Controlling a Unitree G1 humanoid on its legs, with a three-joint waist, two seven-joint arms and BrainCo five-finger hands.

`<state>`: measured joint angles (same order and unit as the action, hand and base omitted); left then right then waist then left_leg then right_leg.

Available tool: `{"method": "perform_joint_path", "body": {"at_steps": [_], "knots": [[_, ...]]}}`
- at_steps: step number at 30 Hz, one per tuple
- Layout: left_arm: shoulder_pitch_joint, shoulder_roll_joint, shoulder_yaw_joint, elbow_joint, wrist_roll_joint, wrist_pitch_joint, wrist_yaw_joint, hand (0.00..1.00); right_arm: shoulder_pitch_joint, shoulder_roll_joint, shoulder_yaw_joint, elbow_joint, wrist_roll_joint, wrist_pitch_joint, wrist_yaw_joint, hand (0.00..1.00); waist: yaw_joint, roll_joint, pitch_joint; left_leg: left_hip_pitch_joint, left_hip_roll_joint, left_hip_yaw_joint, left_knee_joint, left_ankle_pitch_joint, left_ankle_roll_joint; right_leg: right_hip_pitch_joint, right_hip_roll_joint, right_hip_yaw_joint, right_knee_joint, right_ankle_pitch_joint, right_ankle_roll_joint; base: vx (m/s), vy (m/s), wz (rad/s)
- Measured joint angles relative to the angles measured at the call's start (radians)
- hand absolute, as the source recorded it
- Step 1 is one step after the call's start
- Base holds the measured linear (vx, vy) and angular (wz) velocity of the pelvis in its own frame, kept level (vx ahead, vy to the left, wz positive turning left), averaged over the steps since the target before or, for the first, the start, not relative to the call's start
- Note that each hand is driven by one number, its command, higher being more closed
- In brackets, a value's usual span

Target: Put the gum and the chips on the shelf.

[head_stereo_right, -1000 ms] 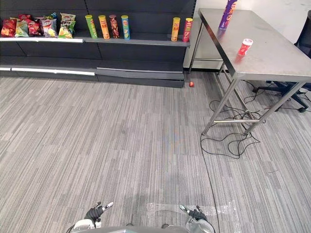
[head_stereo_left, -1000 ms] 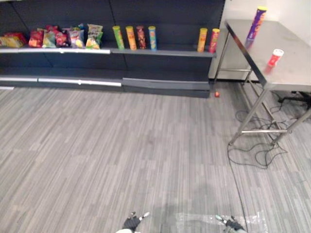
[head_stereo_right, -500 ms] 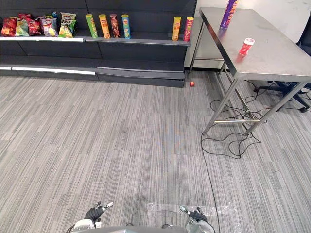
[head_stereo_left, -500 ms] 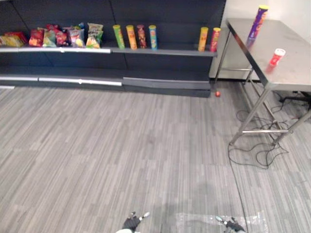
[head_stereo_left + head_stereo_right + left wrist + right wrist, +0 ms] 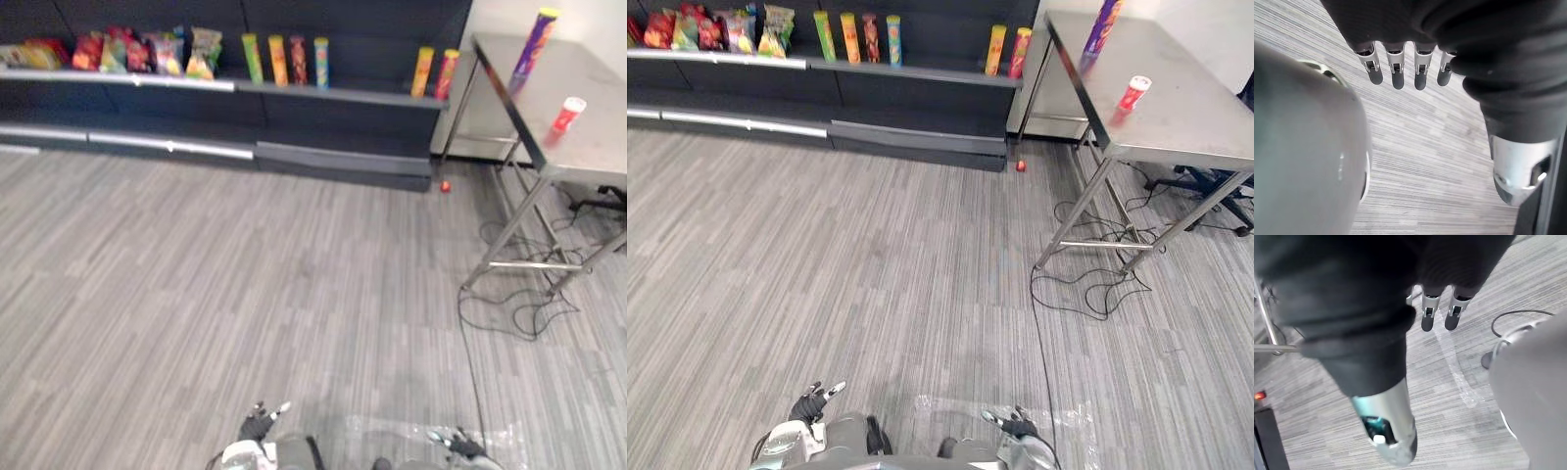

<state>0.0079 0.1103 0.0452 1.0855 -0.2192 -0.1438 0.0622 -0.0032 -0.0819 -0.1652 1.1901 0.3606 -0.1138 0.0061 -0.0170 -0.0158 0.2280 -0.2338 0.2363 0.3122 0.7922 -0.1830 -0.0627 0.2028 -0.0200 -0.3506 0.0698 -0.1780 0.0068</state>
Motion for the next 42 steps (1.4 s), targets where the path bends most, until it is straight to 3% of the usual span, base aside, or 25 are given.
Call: {"method": "perform_joint_path", "body": {"at_steps": [4, 6, 8, 9, 10, 11, 15, 17, 18, 19, 21, 24, 25, 27, 30, 31, 32, 33, 35, 36, 37, 39, 40, 41, 42], "knots": [[-0.012, -0.006, 0.002, 0.0, -0.021, 0.0, 0.005, 0.0, 0.006, -0.011, 0.019, -0.005, 0.001, 0.001, -0.002, 0.0, 0.01, 0.001, 0.001, -0.033, -0.024, -0.009, -0.363, 0.036, -0.012, -0.012, -0.051, 0.033, -0.005, -0.007, 0.009, 0.12, 0.19, -0.24], [-0.012, -0.016, 0.003, 0.012, -0.048, 0.0, 0.012, 0.0, 0.006, -0.018, 0.028, -0.006, 0.0, 0.0, -0.003, 0.0, 0.022, 0.018, -0.001, -0.019, -0.032, -0.059, -0.604, 0.109, -0.071, -0.007, -0.061, 0.064, -0.045, -0.007, 0.009, 0.26, 0.334, -0.38], [-0.015, -0.024, 0.011, 0.01, -0.053, -0.002, 0.011, 0.0, 0.002, -0.028, 0.057, -0.008, -0.003, 0.0, -0.004, 0.0, 0.04, 0.045, -0.007, -0.043, -0.022, -0.049, -0.574, 0.164, -0.066, 0.002, -0.066, 0.112, -0.07, -0.018, 0.028, 0.3, 0.301, -0.35], [-0.016, -0.028, 0.022, 0.007, -0.053, -0.009, 0.01, 0.0, -0.002, -0.024, 0.058, -0.006, -0.008, 0.001, -0.004, 0.0, 0.052, 0.03, -0.007, -0.046, -0.041, -0.045, -0.543, 0.165, -0.063, 0.013, -0.088, 0.133, -0.084, -0.022, 0.037, 0.38, 0.287, -0.26], [-0.016, -0.025, 0.045, 0.007, -0.055, -0.012, 0.01, 0.0, -0.005, -0.01, 0.058, -0.006, -0.008, 0.001, 0.0, 0.0, 0.058, 0.014, -0.016, -0.06, -0.066, -0.033, -0.5, 0.137, -0.02, 0.016, -0.113, 0.148, -0.074, -0.021, 0.039, 0.54, 0.343, -0.18], [-0.015, -0.025, 0.064, 0.01, -0.054, -0.011, 0.009, 0.0, -0.016, 0.005, 0.056, -0.006, -0.008, 0.001, 0.001, 0.0, 0.058, 0.003, -0.019, -0.059, -0.093, -0.017, -0.472, 0.104, 0.031, 0.001, -0.148, 0.176, -0.024, -0.022, 0.051, 0.44, 0.27, -0.07], [0.007, -0.023, 0.115, 0.011, -0.054, -0.007, 0.009, 0.0, -0.029, 0.027, 0.057, -0.006, -0.007, 0.0, 0.01, 0.0, 0.079, -0.029, -0.049, 0.014, -0.156, 0.05, -0.483, 0.03, 0.064, -0.11, -0.235, 0.298, 0.234, -0.022, 0.114, 0.4, 0.212, -0.26], [0.032, -0.013, 0.118, 0.011, -0.05, -0.003, 0.009, 0.0, -0.027, 0.033, 0.057, -0.009, -0.005, 0.0, 0.023, 0.0, 0.07, -0.053, -0.063, 0.109, -0.188, 0.095, -0.51, -0.005, 0.089, -0.222, -0.289, 0.326, 0.529, 0.049, 0.189, 0.39, 0.137, -0.43], [0.037, -0.005, 0.116, 0.011, -0.05, 0.0, 0.009, 0.0, -0.023, 0.031, 0.056, -0.011, -0.004, 0.0, 0.025, 0.0, 0.065, -0.057, -0.065, 0.137, -0.194, 0.099, -0.515, -0.019, 0.089, -0.242, -0.301, 0.326, 0.593, 0.091, 0.191, 0.41, 0.135, -0.23], [0.041, 0.002, 0.109, 0.012, -0.05, 0.003, 0.009, 0.0, -0.012, 0.023, 0.055, -0.013, 0.002, -0.002, 0.025, 0.0, 0.051, -0.055, -0.06, 0.207, -0.206, 0.093, -0.541, -0.044, 0.097, -0.275, -0.321, 0.316, 0.713, 0.205, 0.194, 0.33, 0.1, -0.13], [0.051, 0.006, 0.072, 0.011, -0.046, 0.003, 0.009, 0.0, 0.004, 0.017, 0.041, -0.018, 0.004, -0.017, 0.024, 0.0, 0.035, -0.047, -0.054, 0.305, -0.209, 0.088, -0.591, -0.065, 0.1, -0.343, -0.331, 0.274, 0.911, 0.174, 0.166, 0.41, 0.092, -0.04], [0.047, 0.01, 0.017, 0.012, -0.039, 0.003, 0.009, 0.0, 0.005, -0.001, 0.006, -0.045, 0.012, -0.026, 0.026, 0.0, 0.011, -0.024, -0.042, 0.458, -0.189, 0.086, -0.69, -0.066, 0.094, -0.455, -0.286, 0.103, 0.988, -0.021, 0.066, 0.42, 0.041, 0.07], [0.037, 0.001, 0.008, 0.013, -0.039, 0.004, 0.008, 0.0, 0.004, -0.001, -0.019, -0.059, 0.013, -0.03, 0.027, 0.0, 0.0, -0.012, -0.034, 0.49, -0.173, 0.083, -0.701, -0.066, 0.094, -0.498, -0.256, 0.047, 0.901, -0.043, 0.031, 0.5, -0.036, 0.28], [0.014, 0.0, -0.001, 0.02, -0.037, 0.004, 0.007, 0.0, 0.008, -0.001, -0.048, -0.074, 0.013, -0.028, 0.026, 0.0, -0.014, 0.002, -0.024, 0.516, -0.154, 0.064, -0.704, -0.066, 0.094, -0.539, -0.224, 0.021, 0.714, -0.041, 0.034, 0.41, -0.113, 0.52], [-0.023, -0.027, 0.002, 0.018, -0.029, 0.0, 0.003, 0.0, 0.039, 0.002, -0.121, -0.069, 0.036, -0.015, 0.024, 0.0, -0.04, 0.007, -0.02, 0.573, -0.129, 0.032, -0.756, -0.085, 0.063, -0.559, -0.22, 0.06, 0.198, 0.123, 0.092, 0.48, -0.239, 0.96], [-0.023, -0.028, 0.019, 0.018, -0.029, -0.001, 0.003, 0.0, 0.049, 0.007, -0.144, -0.059, 0.036, -0.015, 0.024, 0.0, -0.04, -0.013, -0.017, 0.616, -0.138, 0.028, -0.794, -0.111, 0.018, -0.565, -0.243, 0.061, 0.071, 0.154, 0.105, 0.65, -0.34, 0.52], [-0.022, -0.04, 0.043, 0.033, -0.029, 0.002, 0.005, 0.0, 0.035, -0.001, -0.164, -0.037, 0.039, -0.011, 0.02, 0.0, -0.04, -0.002, -0.001, 0.663, -0.124, 0.019, -0.806, -0.127, -0.004, -0.587, -0.234, 0.065, 0.157, 0.269, 0.103, 0.54, -0.292, 0.1], [-0.019, -0.05, 0.05, 0.043, -0.029, 0.002, 0.004, 0.0, 0.034, -0.008, -0.181, -0.036, 0.039, -0.009, 0.024, 0.0, -0.04, -0.001, -0.001, 0.66, -0.115, 0.02, -0.798, -0.119, 0.003, -0.619, -0.232, 0.068, 0.214, 0.269, 0.104, 0.56, -0.326, -0.31], [-0.021, -0.065, 0.048, 0.069, -0.012, 0.003, 0.002, 0.0, 0.036, 0.001, -0.183, -0.039, 0.036, -0.012, 0.05, 0.0, -0.051, 0.019, -0.005, 0.651, -0.063, -0.018, -0.704, -0.058, -0.003, -0.654, -0.198, 0.08, 0.358, 0.208, 0.024, 0.56, -0.442, -0.33], [-0.017, -0.068, 0.044, 0.07, -0.008, 0.003, 0.001, 0.0, 0.038, 0.002, -0.184, -0.037, 0.036, -0.009, 0.048, 0.0, -0.054, 0.026, -0.01, 0.636, -0.039, -0.034, -0.656, -0.046, -0.013, -0.65, -0.183, 0.072, 0.38, 0.178, 0.015, 0.6, -0.501, -0.17], [-0.018, -0.071, 0.034, 0.067, 0.0, 0.002, 0.0, 0.0, 0.041, 0.008, -0.203, -0.038, 0.039, -0.005, 0.045, 0.0, -0.063, 0.037, -0.015, 0.575, 0.013, -0.088, -0.5, -0.01, -0.059, -0.628, -0.159, 0.052, 0.398, 0.141, 0.002, 0.49, -0.373, -0.06], [-0.027, -0.078, 0.026, 0.065, 0.004, 0.002, -0.005, 0.0, 0.065, 0.008, -0.209, -0.036, 0.039, 0.006, 0.037, 0.0, -0.063, 0.057, -0.012, 0.451, 0.093, -0.166, -0.221, 0.159, -0.11, -0.551, -0.117, 0.015, 0.379, 0.094, -0.02, 0.5, -0.285, -0.03], [-0.018, -0.079, 0.034, 0.061, -0.001, 0.002, -0.01, 0.0, 0.076, 0.009, -0.201, -0.038, 0.048, 0.006, 0.027, 0.0, -0.06, 0.069, -0.015, 0.417, 0.139, -0.16, -0.128, 0.352, -0.117, -0.48, -0.074, 0.01, 0.336, 0.068, -0.027, 0.44, -0.158, -0.09], [-0.013, -0.079, 0.042, 0.061, -0.003, 0.002, -0.011, 0.0, 0.081, 0.01, -0.188, -0.038, 0.054, 0.006, 0.025, 0.0, -0.061, 0.073, -0.014, 0.403, 0.161, -0.158, -0.078, 0.434, -0.116, -0.437, -0.053, 0.013, 0.302, 0.056, -0.038, 0.57, -0.175, -0.21], [-0.012, -0.077, 0.054, 0.059, -0.003, 0.001, -0.017, 0.0, 0.081, 0.003, -0.169, -0.039, 0.071, 0.004, 0.023, 0.0, -0.054, 0.068, -0.009, 0.329, 0.182, -0.153, 0.091, 0.337, -0.11, -0.369, -0.025, 0.027, 0.253, 0.047, -0.052, 0.55, -0.15, -0.26]]}}
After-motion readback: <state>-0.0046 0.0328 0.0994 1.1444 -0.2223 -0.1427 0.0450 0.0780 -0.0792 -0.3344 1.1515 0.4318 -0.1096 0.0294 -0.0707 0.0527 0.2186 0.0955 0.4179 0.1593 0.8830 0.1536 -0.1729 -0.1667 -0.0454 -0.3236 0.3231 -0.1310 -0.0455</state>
